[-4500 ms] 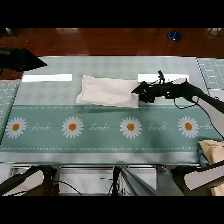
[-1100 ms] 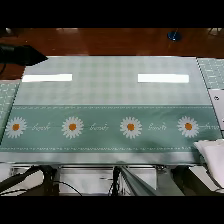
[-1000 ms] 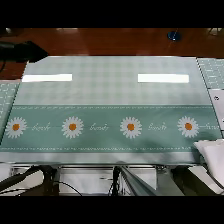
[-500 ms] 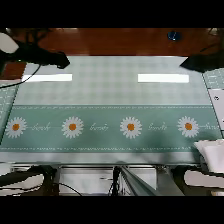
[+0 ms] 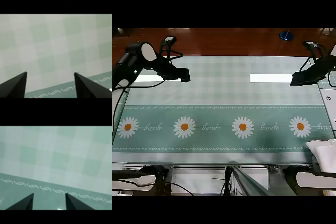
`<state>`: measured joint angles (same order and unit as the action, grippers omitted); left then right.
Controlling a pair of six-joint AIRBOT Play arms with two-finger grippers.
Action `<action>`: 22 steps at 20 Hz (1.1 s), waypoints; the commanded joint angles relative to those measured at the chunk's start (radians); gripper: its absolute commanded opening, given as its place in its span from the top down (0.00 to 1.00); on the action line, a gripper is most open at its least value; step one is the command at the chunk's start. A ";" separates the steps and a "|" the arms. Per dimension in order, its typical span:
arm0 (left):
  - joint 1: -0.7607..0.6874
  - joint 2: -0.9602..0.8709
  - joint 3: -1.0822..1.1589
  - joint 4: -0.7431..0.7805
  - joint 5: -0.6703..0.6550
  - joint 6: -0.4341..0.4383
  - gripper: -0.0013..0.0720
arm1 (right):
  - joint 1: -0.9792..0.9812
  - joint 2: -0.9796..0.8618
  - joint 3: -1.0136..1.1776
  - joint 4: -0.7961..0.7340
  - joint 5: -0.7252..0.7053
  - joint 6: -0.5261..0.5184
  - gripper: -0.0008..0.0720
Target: Fold the shirts.
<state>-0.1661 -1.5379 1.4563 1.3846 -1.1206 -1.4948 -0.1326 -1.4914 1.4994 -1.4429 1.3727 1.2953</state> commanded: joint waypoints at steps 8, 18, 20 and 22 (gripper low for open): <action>0.001 -0.022 0.013 -0.032 0.054 -0.010 0.03 | 0.005 0.000 -0.111 0.187 -0.128 -0.087 0.40; 0.002 -0.030 0.013 -0.032 0.055 -0.010 0.03 | -0.002 0.015 -0.120 0.206 -0.233 -0.158 0.39; 0.002 -0.030 0.013 -0.032 0.055 -0.010 0.03 | -0.002 0.015 -0.120 0.207 -0.264 -0.157 0.39; 0.002 -0.030 0.013 -0.032 0.055 -0.010 0.03 | -0.002 0.015 -0.120 0.207 -0.280 -0.157 0.39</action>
<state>-0.1654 -1.5677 1.4681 1.3529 -1.0660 -1.5051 -0.1337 -1.4765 1.3800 -1.2312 1.1301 1.1416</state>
